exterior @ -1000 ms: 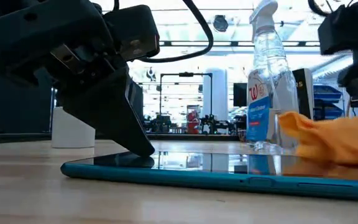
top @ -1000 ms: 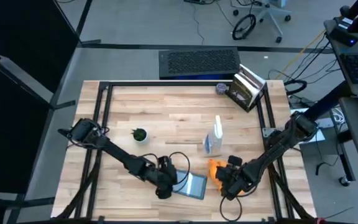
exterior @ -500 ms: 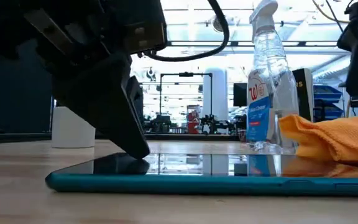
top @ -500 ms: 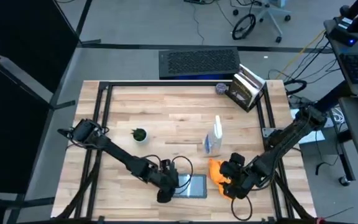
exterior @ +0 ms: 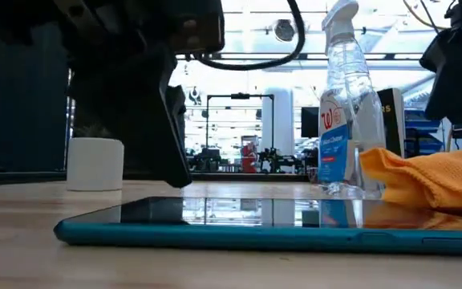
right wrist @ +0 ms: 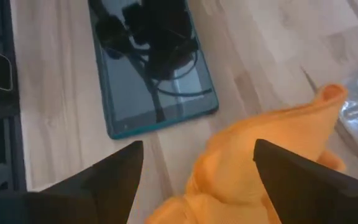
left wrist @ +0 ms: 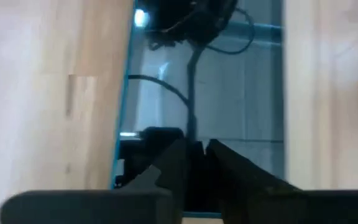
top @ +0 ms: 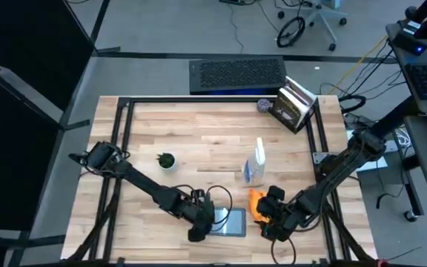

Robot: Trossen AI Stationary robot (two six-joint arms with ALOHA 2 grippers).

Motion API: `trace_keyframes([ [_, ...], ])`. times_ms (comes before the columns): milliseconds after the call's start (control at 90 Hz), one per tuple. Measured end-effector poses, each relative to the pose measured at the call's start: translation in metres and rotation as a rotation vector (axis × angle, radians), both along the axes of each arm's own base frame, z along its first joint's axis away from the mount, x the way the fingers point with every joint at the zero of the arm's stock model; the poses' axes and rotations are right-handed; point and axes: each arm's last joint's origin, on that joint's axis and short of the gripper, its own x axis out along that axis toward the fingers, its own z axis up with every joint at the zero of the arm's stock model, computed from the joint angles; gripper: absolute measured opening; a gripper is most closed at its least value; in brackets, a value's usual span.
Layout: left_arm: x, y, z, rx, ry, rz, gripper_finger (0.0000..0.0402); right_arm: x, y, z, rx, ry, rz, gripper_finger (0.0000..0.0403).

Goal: Apply microfiber cloth
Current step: Spray the back of tablet using the spray bottle

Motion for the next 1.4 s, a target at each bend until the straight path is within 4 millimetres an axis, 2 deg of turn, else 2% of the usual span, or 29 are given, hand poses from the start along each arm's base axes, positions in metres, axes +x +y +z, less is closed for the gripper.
trace_keyframes([
  [111,-0.001,0.007,-0.002,-0.006,0.055,0.018,0.0146,0.004,0.003,-0.008,-0.024,-0.01,-0.003,0.0289],
  [211,-0.007,0.013,0.004,0.012,0.103,0.076,0.0171,0.008,0.007,-0.019,-0.027,0.003,-0.011,0.0288],
  [411,-0.024,0.007,0.037,0.088,0.008,0.116,0.0178,0.016,0.013,-0.034,0.044,-0.004,-0.079,0.0288],
  [533,-0.034,-0.004,0.045,0.117,-0.033,0.126,0.0178,0.022,0.019,-0.035,0.137,-0.061,-0.126,0.0288],
  [767,-0.066,-0.03,0.035,0.204,0.014,0.099,0.0178,0.032,0.03,-0.047,0.379,-0.063,-0.256,0.0288],
  [956,-0.084,-0.039,0.021,0.229,0.019,0.099,0.0178,0.033,0.03,-0.056,0.442,-0.024,-0.371,0.0288],
  [1200,-0.079,-0.037,-0.001,0.193,-0.101,0.061,0.0178,0.032,0.024,-0.058,0.463,0.003,-0.489,0.0288],
  [1400,-0.076,-0.032,-0.02,0.238,-0.067,0.05,0.0178,0.033,0.025,-0.061,0.505,-0.004,-0.558,0.0288],
])
